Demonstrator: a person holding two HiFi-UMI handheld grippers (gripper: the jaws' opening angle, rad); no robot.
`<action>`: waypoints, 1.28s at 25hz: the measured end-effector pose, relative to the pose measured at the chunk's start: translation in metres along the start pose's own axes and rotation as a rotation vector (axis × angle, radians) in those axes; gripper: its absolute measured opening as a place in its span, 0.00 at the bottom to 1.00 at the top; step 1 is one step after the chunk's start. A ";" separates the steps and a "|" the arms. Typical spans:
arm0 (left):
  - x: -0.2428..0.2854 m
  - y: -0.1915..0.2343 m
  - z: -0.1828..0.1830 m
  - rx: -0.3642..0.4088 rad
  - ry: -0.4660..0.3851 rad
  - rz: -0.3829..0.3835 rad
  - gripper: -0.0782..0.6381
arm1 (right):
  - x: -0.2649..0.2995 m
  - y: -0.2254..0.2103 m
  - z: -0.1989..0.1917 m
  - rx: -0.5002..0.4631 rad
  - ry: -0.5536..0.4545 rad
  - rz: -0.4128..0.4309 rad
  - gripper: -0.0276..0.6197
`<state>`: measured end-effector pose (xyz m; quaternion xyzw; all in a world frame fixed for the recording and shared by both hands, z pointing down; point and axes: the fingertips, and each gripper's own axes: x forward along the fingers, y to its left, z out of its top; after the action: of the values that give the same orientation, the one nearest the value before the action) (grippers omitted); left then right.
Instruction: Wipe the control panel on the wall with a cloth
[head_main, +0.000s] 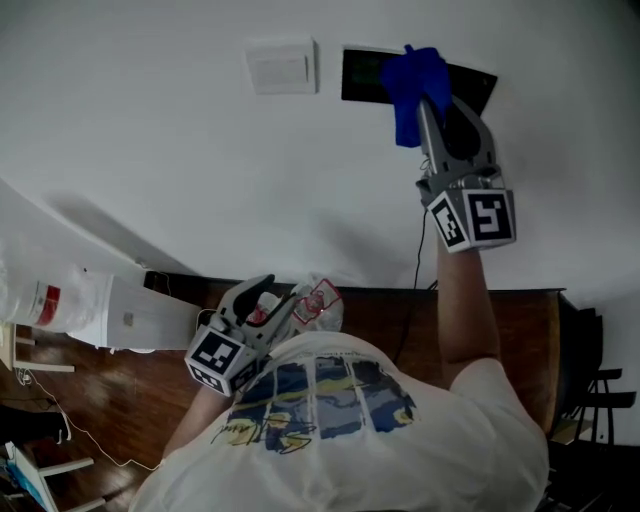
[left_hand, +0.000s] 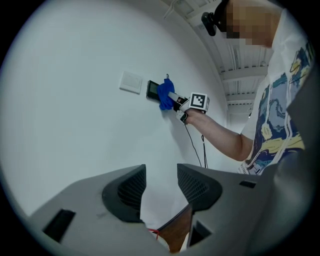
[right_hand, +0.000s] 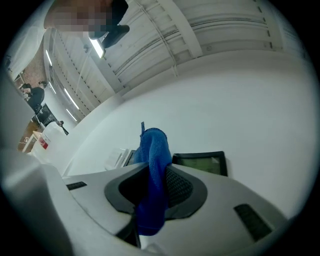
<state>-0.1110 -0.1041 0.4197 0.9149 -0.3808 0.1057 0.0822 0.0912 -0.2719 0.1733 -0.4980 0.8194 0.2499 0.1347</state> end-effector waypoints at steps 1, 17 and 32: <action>0.006 -0.004 0.002 -0.001 -0.002 -0.007 0.36 | -0.004 -0.007 0.001 -0.002 -0.001 -0.007 0.19; 0.072 -0.051 0.016 0.023 0.007 -0.082 0.36 | -0.066 -0.113 -0.001 -0.027 0.012 -0.143 0.19; 0.070 -0.053 0.014 0.012 0.017 -0.092 0.36 | -0.094 -0.129 0.007 -0.009 0.019 -0.207 0.19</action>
<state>-0.0232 -0.1175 0.4199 0.9310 -0.3369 0.1118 0.0849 0.2488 -0.2466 0.1765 -0.5831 0.7635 0.2337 0.1499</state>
